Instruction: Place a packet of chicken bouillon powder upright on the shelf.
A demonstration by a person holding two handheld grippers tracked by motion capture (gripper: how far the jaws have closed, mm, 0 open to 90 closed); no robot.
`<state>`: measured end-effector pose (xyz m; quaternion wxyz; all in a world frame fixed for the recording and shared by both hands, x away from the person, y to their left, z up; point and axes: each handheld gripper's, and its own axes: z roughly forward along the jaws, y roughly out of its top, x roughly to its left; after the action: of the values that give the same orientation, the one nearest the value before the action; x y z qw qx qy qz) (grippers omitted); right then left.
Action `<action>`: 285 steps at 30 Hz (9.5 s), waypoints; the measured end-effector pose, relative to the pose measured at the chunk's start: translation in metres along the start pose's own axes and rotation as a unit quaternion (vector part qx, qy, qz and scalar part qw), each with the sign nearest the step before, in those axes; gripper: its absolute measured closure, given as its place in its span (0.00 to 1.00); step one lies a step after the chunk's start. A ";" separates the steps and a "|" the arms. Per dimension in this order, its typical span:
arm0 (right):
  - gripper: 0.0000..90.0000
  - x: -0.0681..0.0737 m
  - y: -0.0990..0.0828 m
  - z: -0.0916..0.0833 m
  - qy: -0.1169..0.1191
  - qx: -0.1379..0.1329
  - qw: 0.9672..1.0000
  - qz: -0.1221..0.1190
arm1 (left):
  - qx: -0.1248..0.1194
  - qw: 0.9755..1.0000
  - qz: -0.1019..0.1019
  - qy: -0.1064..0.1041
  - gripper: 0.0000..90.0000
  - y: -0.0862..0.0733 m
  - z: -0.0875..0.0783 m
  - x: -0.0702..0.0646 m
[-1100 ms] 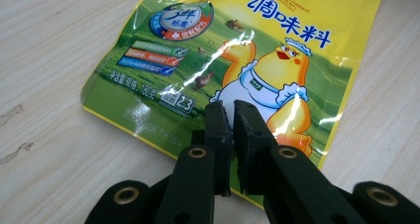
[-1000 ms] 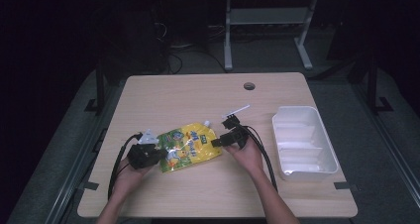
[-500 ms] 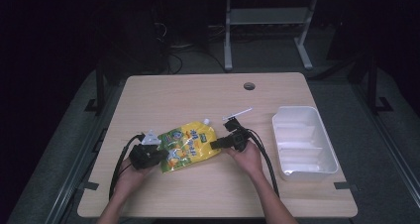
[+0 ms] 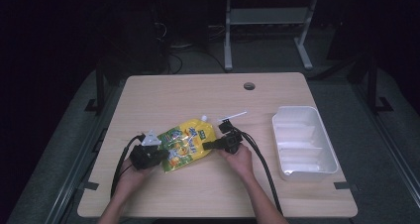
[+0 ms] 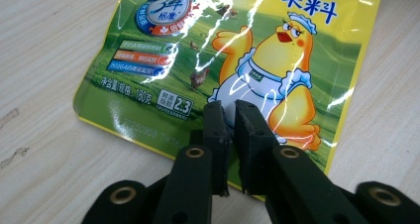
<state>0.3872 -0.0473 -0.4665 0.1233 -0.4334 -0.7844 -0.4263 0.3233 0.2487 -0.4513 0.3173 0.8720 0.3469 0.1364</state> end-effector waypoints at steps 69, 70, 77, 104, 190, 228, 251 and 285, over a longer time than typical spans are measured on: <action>0.92 0.102 0.023 -0.111 0.007 0.029 0.961 -0.276 | -0.153 0.954 0.057 -0.253 0.96 0.019 -0.037 -0.019; 0.90 0.102 0.024 -0.111 0.007 0.029 0.962 -0.273 | -0.152 0.954 0.057 -0.253 0.96 0.019 -0.037 -0.019; 0.82 0.104 0.029 -0.109 0.008 0.035 0.962 -0.272 | -0.150 0.954 0.061 -0.252 0.96 0.020 -0.037 -0.022; 0.99 0.105 0.042 -0.116 0.044 0.078 0.953 -0.289 | -0.152 0.961 0.055 -0.222 0.58 0.023 -0.040 -0.024; 0.99 -0.032 0.034 -0.335 -0.138 -0.023 0.972 -0.191 | -0.132 0.973 0.006 -0.189 0.48 0.003 -0.033 0.002; 0.99 -0.053 0.005 -0.326 -0.225 -0.055 0.962 -0.144 | -0.130 0.973 0.002 -0.192 0.45 0.003 -0.031 0.002; 1.00 -0.030 0.025 -0.310 -0.231 -0.011 0.953 -0.196 | -0.135 0.972 -0.003 -0.192 0.45 0.004 -0.030 0.003; 0.79 -0.046 0.005 -0.330 -0.242 -0.059 0.960 -0.126 | -0.136 0.973 -0.003 -0.187 0.44 0.006 -0.029 0.003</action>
<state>0.3604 -0.3278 -0.2894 -0.1510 -0.4278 -0.8126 -0.3660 0.3151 0.2611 -0.4254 0.4925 0.8298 0.2618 0.0155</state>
